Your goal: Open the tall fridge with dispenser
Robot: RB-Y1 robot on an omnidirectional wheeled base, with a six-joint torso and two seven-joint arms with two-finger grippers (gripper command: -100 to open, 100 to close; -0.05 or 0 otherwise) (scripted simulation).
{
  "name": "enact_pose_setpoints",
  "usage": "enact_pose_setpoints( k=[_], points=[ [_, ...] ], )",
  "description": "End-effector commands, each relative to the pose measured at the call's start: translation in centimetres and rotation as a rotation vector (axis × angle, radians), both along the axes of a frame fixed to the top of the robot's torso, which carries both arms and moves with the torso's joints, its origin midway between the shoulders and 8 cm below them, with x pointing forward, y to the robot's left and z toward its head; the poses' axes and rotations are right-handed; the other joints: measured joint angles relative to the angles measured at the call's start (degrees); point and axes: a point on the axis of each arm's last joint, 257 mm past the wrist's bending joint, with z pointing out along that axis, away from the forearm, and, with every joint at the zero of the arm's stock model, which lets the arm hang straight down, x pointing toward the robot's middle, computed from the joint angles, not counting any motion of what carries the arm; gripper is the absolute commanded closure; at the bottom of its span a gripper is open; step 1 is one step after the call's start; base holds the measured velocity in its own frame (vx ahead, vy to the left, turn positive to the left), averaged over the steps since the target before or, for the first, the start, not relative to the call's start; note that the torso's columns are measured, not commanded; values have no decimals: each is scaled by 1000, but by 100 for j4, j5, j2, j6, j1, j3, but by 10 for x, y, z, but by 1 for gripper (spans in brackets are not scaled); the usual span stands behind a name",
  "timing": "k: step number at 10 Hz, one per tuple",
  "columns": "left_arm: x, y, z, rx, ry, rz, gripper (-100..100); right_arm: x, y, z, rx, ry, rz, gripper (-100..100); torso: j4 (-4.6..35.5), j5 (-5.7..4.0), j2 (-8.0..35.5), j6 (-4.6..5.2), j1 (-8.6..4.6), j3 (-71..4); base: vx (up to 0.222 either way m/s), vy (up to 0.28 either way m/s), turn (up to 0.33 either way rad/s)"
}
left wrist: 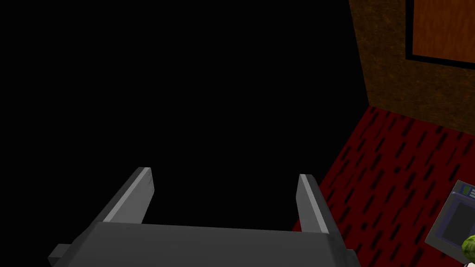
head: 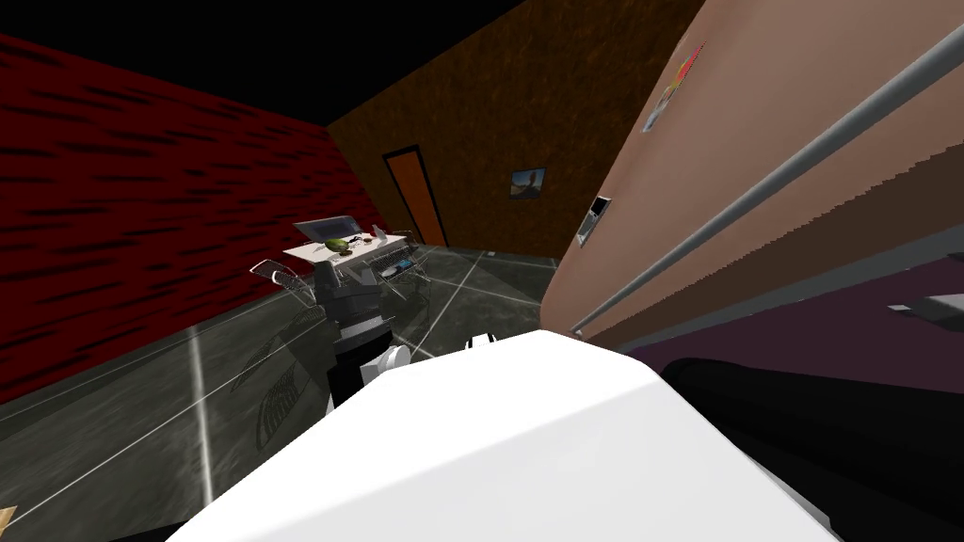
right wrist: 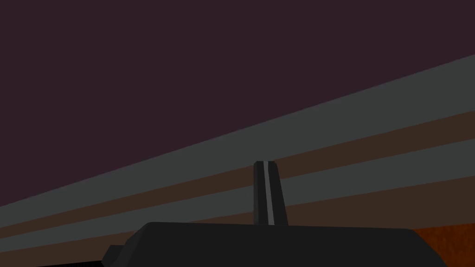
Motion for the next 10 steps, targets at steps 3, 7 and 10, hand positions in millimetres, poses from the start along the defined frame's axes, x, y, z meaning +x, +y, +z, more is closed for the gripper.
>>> enact_pose_setpoints(
  k=[3, 7, 10],
  points=[
    [0, 0, 0, 0, 0, 0, 0, -30, -20, 4, -5, 1, -108, 100, 9, 3, 19, -5, -43, 3, 205, 171, -9],
    [0, 0, 0, 0, 0, 0, 0, -52, -31, 7, -8, 0, -181, 100, 2, 10, 12, -21, -41, -9, 203, 182, -9],
    [0, 0, 0, 0, 0, 0, 0, -76, -42, 10, -13, -2, -253, 100, 4, 10, 14, -12, -29, -5, 236, 190, -18]
  ],
)
